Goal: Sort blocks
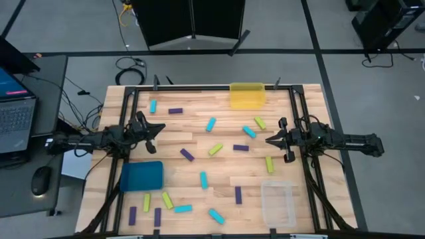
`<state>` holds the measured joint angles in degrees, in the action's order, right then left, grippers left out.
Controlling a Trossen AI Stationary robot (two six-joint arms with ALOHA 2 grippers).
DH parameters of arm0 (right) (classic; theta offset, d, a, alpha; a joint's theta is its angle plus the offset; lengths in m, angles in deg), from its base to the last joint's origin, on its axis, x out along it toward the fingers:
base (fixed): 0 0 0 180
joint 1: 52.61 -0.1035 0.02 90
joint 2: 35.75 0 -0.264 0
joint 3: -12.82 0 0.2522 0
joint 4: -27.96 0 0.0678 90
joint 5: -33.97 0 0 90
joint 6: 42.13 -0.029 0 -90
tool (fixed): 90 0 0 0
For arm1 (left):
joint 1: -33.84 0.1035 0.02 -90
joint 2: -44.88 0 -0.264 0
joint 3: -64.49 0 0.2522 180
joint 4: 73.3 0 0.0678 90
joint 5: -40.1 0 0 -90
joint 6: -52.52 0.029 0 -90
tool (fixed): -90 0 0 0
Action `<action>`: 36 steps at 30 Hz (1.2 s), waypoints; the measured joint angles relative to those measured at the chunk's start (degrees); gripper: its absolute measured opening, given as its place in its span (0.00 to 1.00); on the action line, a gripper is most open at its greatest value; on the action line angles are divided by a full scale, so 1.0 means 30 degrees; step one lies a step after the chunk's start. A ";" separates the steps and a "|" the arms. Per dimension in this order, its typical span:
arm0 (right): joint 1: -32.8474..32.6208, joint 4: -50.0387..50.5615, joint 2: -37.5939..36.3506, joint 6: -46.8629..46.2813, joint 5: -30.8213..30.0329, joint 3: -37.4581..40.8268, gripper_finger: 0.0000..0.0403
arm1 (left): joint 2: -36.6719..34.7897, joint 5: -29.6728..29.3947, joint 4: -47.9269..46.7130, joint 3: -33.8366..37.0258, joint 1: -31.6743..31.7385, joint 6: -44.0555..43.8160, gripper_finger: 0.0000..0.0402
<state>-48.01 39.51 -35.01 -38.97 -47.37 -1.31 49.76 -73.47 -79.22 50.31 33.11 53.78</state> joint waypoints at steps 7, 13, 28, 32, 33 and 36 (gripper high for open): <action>-0.0002 0.0007 0.0006 0.0000 -0.0007 -0.0007 0.11 | -0.0003 -0.0007 0.0001 0.0003 -0.0006 0.0000 0.06; 0.0001 0.0005 0.0001 0.0000 0.0000 -0.0007 0.11 | -0.0001 -0.0003 0.0000 0.0000 -0.0006 -0.0007 0.06; 0.0002 0.0000 -0.0002 0.0000 0.0000 -0.0007 0.11 | 0.0004 -0.0004 0.0315 -0.0003 -0.0002 -0.0203 0.06; -0.0001 0.0000 -0.0002 0.0000 -0.0004 0.0000 0.11 | -0.0004 0.0000 0.2097 0.0002 -0.0006 -0.1961 0.06; -0.0002 0.0007 0.0005 0.0000 -0.0007 -0.0007 0.11 | 0.0004 0.0000 0.2464 0.0001 -0.0006 -0.2597 0.06; 0.0004 0.0007 0.0006 0.0000 -0.0002 0.0000 0.11 | -0.0004 0.0000 0.3291 -0.0004 -0.0006 -0.4017 0.06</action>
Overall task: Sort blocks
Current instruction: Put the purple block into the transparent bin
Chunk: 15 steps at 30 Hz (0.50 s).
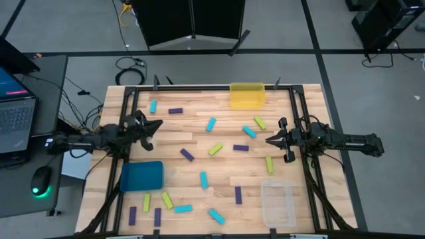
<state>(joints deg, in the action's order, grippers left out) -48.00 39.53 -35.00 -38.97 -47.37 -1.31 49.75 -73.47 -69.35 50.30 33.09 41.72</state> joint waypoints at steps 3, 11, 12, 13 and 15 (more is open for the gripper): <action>-0.0005 0.0000 -0.0004 0.0000 -0.0004 -0.0002 0.11 | 0.0002 0.0031 0.0497 0.0000 0.0000 -0.1199 0.06; -0.0001 -0.0003 0.0000 0.0000 -0.0005 0.0000 0.11 | 0.0140 0.0663 0.0589 -0.0249 0.0007 -0.4057 0.06; -0.0002 0.0000 0.0000 0.0000 -0.0005 -0.0002 0.11 | 0.0367 0.0663 0.0616 -0.0506 0.0007 -0.4069 0.06; -0.0003 0.0000 0.0000 0.0000 -0.0005 -0.0003 0.11 | 0.0609 0.0657 0.0627 -0.0791 0.0007 -0.4056 0.06; 0.0004 -0.0016 0.0000 0.0428 -0.0098 -0.0007 0.11 | 0.1396 0.0047 0.0497 -0.1587 0.0004 -0.4047 0.06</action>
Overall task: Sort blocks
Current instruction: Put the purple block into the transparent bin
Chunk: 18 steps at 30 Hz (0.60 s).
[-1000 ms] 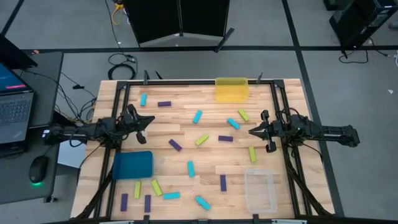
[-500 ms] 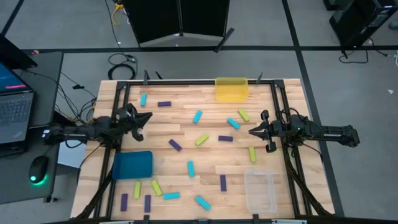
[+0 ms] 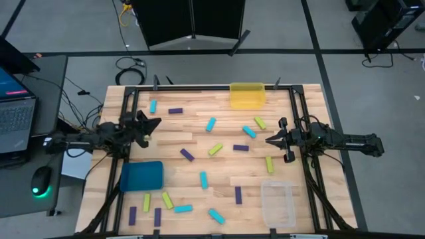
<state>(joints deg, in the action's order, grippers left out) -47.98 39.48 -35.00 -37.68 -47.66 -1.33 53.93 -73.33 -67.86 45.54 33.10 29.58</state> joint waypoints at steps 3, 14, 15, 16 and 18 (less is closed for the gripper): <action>0.0047 -0.0343 0.0000 0.1234 -0.0828 0.0007 0.11 | 0.1912 -0.1615 -0.1779 -0.1769 0.0018 0.0495 0.06; 0.0164 -0.8822 0.0000 -0.1255 -0.4150 0.0007 0.11 | 1.3710 -0.1716 -1.3027 -1.1786 0.3811 0.0940 0.18; 0.0222 -0.9458 -0.0007 -0.1918 -0.5407 0.0007 0.11 | 1.4910 -0.0854 -1.3711 -1.2536 0.4440 0.1019 0.21; 0.0285 -0.9896 -0.0007 -0.2677 -0.6577 0.0007 0.11 | 1.6028 0.0140 -1.3984 -1.3157 0.5064 0.1205 0.23; 0.0429 -1.0138 -0.0007 -0.4757 -0.8938 0.0007 0.11 | 1.8142 0.2258 -1.4376 -1.3996 0.6155 0.2059 0.29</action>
<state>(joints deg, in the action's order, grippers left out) -46.70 9.06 -35.02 -51.96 -74.48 -1.31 108.36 -66.56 -110.98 3.55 51.57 35.76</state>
